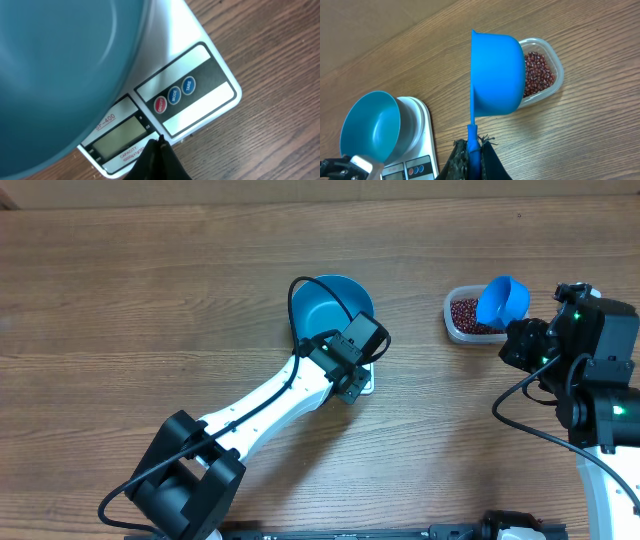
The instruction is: Scoop item into bowl and weigh 150g on scale
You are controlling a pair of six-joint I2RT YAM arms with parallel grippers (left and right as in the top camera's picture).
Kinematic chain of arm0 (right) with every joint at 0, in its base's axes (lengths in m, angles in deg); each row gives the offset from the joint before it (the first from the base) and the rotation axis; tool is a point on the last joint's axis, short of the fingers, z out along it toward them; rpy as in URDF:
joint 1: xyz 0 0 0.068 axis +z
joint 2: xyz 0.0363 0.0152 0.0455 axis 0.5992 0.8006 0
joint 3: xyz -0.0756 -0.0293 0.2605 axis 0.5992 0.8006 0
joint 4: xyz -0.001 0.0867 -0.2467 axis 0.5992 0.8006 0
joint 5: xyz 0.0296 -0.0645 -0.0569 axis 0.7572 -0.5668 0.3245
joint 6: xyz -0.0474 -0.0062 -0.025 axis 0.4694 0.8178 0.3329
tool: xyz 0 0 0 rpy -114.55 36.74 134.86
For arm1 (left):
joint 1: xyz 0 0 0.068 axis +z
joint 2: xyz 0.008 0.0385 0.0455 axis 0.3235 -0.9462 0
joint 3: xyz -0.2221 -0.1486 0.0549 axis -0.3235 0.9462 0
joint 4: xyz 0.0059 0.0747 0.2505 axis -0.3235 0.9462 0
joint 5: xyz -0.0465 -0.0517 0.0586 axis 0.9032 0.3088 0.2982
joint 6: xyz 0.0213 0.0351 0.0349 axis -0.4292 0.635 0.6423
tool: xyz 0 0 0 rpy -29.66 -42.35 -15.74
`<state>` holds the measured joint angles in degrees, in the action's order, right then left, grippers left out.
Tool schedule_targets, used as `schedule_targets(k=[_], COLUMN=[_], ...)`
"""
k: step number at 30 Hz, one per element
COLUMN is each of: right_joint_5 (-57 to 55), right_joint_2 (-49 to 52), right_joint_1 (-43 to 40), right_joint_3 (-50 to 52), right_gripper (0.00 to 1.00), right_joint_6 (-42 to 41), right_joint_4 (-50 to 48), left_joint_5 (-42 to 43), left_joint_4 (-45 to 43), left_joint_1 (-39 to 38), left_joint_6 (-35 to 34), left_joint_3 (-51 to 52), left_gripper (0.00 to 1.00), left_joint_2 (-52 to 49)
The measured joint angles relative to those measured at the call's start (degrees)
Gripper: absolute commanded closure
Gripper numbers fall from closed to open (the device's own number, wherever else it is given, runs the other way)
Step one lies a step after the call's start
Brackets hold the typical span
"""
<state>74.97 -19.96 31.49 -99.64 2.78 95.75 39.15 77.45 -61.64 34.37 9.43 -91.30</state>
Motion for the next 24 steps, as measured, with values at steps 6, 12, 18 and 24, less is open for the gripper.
schedule_targets(k=[6,12,18,24], right_joint_5=[0.00,0.02,0.02,0.00], right_joint_2=[0.00,0.00,0.00,0.00], right_joint_1=[0.00,0.00,0.00,0.00], right_joint_3=[0.00,0.00,0.00,0.00], right_gripper=[0.96,0.96,0.96,0.96], right_joint_6=[-0.02,-0.02,-0.02,-0.02], right_joint_4=[-0.02,-0.02,-0.02,0.00], left_joint_5=[0.28,0.39,0.39,0.39], left_joint_4=[-5.86,-9.64,-10.56,-11.37], left_joint_1=[0.00,0.00,0.00,0.00], left_joint_6=[3.41,6.36,7.26,7.45], left_joint_3=[2.49,4.81,5.16,5.35], left_gripper=[0.96,0.96,0.96,0.96], left_joint_2=[0.00,0.00,-0.13,-2.58])
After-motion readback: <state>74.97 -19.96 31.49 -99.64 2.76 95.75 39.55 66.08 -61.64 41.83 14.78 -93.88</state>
